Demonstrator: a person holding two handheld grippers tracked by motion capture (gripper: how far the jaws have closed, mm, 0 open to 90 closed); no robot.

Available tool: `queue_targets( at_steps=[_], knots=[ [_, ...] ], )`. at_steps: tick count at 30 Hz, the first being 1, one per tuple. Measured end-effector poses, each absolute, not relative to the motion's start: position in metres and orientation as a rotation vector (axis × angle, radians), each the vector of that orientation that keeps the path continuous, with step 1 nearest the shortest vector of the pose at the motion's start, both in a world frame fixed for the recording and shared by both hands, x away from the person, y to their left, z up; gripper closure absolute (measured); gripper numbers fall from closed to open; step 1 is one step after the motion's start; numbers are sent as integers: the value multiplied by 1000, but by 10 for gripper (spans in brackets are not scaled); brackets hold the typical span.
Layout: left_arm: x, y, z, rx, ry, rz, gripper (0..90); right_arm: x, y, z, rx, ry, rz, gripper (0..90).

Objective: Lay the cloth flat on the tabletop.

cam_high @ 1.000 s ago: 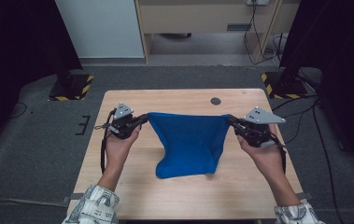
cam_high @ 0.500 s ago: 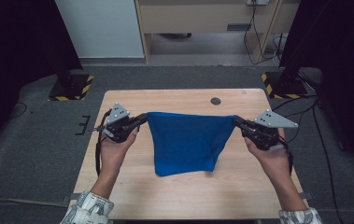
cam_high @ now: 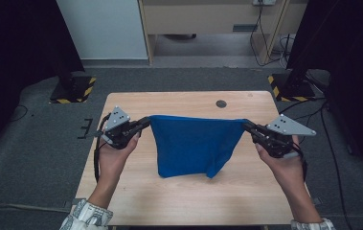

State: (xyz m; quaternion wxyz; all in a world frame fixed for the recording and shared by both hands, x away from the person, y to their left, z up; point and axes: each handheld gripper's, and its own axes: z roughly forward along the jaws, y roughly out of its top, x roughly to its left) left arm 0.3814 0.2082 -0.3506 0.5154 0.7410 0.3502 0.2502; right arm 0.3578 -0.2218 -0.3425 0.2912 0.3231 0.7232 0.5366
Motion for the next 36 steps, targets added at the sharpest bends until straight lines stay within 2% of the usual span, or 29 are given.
queue_targets(
  at_steps=[16, 30, 33, 36],
  knots=[
    [348, 210, -331, 1772, 765, 608, 871, 331, -229, -329, 803, 1914, 1445, 878],
    [290, 216, -307, 1749, 668, 585, 868, 274, -236, -304, 694, 1882, 1480, 876],
    [290, 216, -304, 1751, 665, 569, 867, 267, -236, -298, 683, 1878, 1467, 875],
    [306, 213, -310, 1783, 701, 571, 867, 274, -234, -299, 690, 1885, 1434, 874]
  ],
)
